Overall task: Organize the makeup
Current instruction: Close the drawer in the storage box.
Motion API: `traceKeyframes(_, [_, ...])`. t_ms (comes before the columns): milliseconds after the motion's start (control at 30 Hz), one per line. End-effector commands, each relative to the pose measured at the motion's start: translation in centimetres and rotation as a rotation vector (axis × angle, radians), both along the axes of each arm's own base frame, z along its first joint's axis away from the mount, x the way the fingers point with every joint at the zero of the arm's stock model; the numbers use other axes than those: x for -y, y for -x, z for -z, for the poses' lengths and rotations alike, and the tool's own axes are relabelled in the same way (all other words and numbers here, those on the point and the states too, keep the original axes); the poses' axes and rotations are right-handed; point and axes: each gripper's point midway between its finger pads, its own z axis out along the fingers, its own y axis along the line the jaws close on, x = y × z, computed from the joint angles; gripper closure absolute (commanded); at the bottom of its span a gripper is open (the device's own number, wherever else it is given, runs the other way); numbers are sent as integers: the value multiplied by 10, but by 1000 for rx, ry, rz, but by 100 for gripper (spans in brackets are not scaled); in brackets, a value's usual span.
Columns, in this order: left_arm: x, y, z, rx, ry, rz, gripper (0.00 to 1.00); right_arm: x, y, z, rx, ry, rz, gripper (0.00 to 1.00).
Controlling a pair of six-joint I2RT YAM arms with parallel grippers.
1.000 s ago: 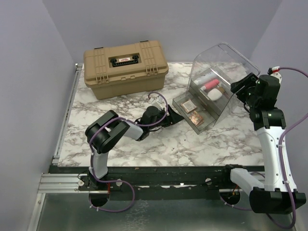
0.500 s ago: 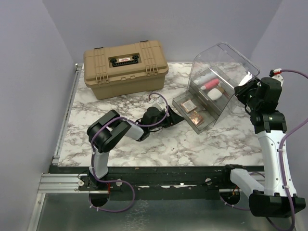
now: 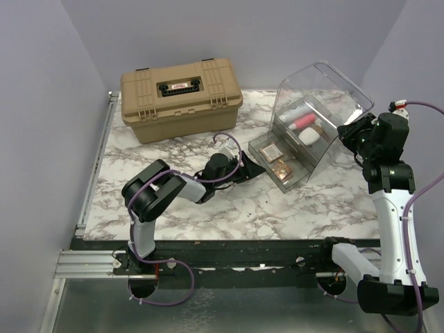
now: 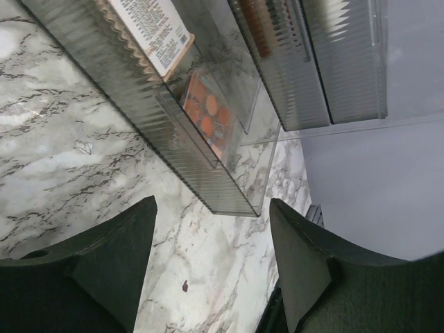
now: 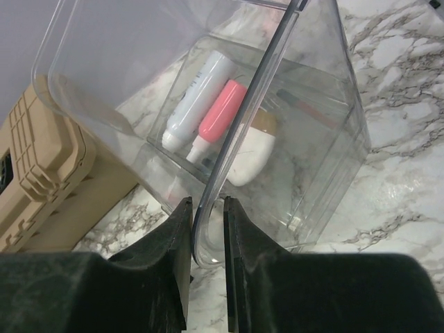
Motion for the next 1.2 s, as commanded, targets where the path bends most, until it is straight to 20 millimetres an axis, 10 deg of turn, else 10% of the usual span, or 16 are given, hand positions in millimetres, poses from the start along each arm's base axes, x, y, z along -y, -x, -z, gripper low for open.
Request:
traceKeyframes(0, [-2, 8, -26, 66, 32, 16, 32, -40, 22, 21, -96, -90, -193, 99])
traceKeyframes(233, [-16, 12, -38, 99, 8, -10, 32, -51, 32, 25, -135, -117, -247, 97])
traceKeyframes(400, [-27, 12, -42, 125, -47, -35, 32, -42, 32, 6, -94, -64, -218, 43])
traceKeyframes(500, [-30, 12, -42, 136, -77, -41, 32, -33, 28, -10, -54, -33, -174, 27])
traceKeyframes(733, [-32, 10, -26, 118, -120, -47, 31, -12, 18, -29, -9, 1, -58, 26])
traceKeyframes(1167, [-16, 1, -5, 94, -140, -9, 31, 3, 8, -3, -57, 5, 37, 38])
